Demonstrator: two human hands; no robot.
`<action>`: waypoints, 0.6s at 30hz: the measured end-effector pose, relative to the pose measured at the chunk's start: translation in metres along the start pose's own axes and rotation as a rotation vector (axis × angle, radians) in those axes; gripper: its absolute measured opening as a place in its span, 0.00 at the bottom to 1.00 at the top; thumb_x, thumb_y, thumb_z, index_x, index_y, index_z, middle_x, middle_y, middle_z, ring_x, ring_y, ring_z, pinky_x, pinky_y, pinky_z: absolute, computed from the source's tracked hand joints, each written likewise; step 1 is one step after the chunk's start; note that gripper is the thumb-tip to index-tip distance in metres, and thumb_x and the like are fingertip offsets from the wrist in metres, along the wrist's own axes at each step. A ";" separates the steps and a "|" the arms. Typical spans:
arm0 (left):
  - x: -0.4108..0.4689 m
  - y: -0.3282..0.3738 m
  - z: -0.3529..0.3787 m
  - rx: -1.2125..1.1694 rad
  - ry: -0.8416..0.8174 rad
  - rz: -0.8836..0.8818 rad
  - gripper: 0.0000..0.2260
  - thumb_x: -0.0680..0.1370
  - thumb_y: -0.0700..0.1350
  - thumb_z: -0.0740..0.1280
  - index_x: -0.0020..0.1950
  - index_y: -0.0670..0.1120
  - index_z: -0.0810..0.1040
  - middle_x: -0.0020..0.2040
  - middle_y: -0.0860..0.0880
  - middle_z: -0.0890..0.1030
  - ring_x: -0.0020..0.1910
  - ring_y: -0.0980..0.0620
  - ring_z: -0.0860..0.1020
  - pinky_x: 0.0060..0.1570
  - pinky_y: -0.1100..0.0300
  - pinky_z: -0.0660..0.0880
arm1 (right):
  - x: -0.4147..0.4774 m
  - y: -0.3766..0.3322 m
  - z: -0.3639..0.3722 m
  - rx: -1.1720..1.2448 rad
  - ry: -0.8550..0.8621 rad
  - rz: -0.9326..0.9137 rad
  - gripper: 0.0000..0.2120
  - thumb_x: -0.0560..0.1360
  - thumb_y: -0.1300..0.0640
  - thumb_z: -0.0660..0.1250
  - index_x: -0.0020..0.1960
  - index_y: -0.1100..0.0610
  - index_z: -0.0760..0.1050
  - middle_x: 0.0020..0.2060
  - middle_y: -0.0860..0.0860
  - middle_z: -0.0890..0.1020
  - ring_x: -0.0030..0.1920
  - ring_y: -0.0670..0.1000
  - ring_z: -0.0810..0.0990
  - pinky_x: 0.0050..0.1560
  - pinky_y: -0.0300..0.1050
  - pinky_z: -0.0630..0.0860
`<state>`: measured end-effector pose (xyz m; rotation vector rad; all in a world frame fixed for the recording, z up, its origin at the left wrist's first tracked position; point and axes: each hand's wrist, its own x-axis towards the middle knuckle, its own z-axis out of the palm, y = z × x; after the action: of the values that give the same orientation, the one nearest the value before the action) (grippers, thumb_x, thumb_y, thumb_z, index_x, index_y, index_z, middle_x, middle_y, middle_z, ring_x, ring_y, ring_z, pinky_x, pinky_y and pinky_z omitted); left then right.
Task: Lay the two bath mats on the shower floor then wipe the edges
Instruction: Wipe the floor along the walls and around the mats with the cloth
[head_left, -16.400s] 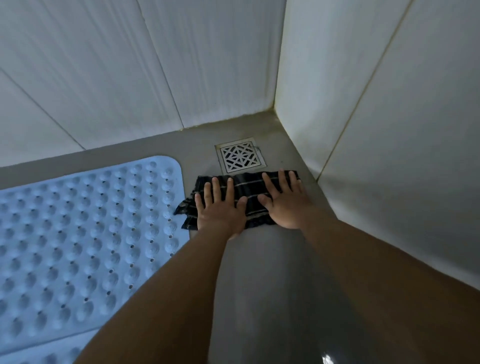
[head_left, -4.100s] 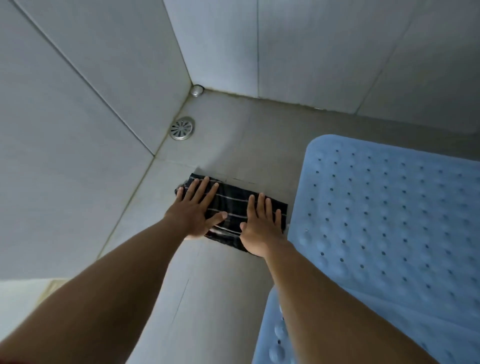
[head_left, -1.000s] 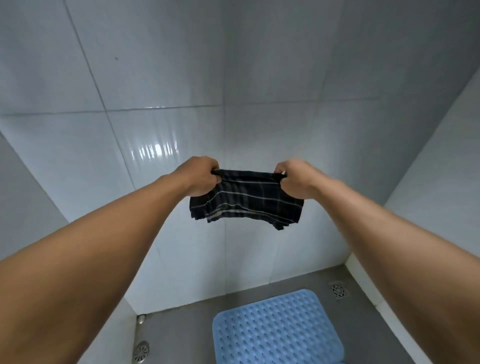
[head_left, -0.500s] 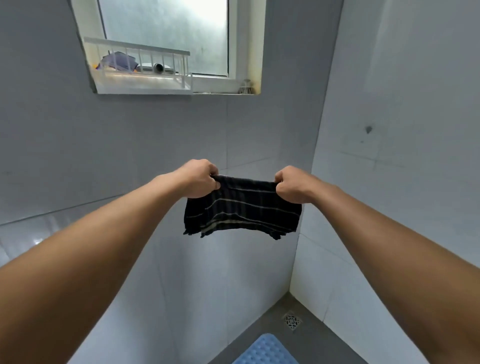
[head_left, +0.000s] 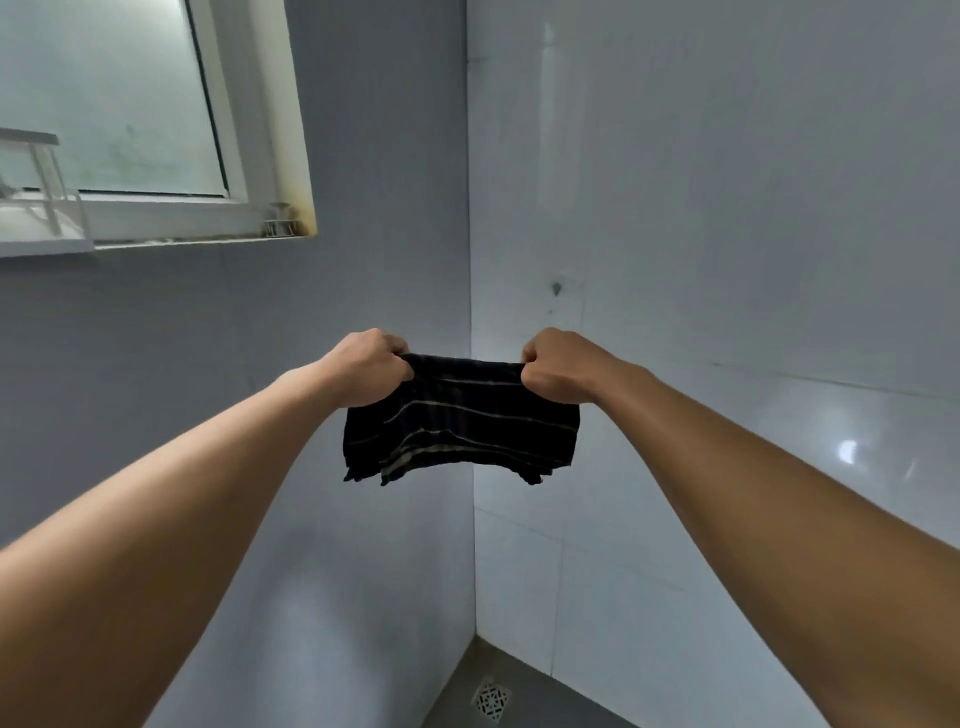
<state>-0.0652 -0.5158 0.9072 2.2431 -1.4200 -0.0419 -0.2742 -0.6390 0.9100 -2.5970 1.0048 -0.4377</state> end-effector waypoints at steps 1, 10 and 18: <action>0.014 0.008 0.005 -0.016 0.010 0.016 0.05 0.79 0.45 0.64 0.50 0.46 0.79 0.44 0.47 0.78 0.47 0.45 0.75 0.44 0.56 0.70 | 0.008 0.011 -0.007 -0.004 0.013 -0.002 0.20 0.66 0.61 0.57 0.51 0.68 0.78 0.37 0.57 0.79 0.38 0.56 0.76 0.38 0.54 0.73; 0.129 0.057 0.046 -0.083 0.033 0.111 0.05 0.79 0.43 0.64 0.47 0.44 0.79 0.40 0.48 0.78 0.43 0.47 0.76 0.36 0.59 0.67 | 0.084 0.095 -0.050 0.039 0.070 -0.021 0.13 0.73 0.64 0.60 0.53 0.52 0.78 0.48 0.48 0.80 0.49 0.50 0.79 0.47 0.44 0.75; 0.225 0.063 0.093 -0.116 0.015 0.167 0.07 0.80 0.44 0.63 0.42 0.49 0.76 0.43 0.49 0.78 0.46 0.48 0.77 0.41 0.56 0.71 | 0.148 0.154 -0.043 0.072 0.113 -0.016 0.17 0.74 0.67 0.57 0.58 0.50 0.68 0.51 0.52 0.81 0.48 0.55 0.80 0.46 0.47 0.77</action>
<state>-0.0405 -0.7664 0.9019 2.0219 -1.5504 -0.0507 -0.2778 -0.8573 0.9118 -2.5424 0.9857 -0.6195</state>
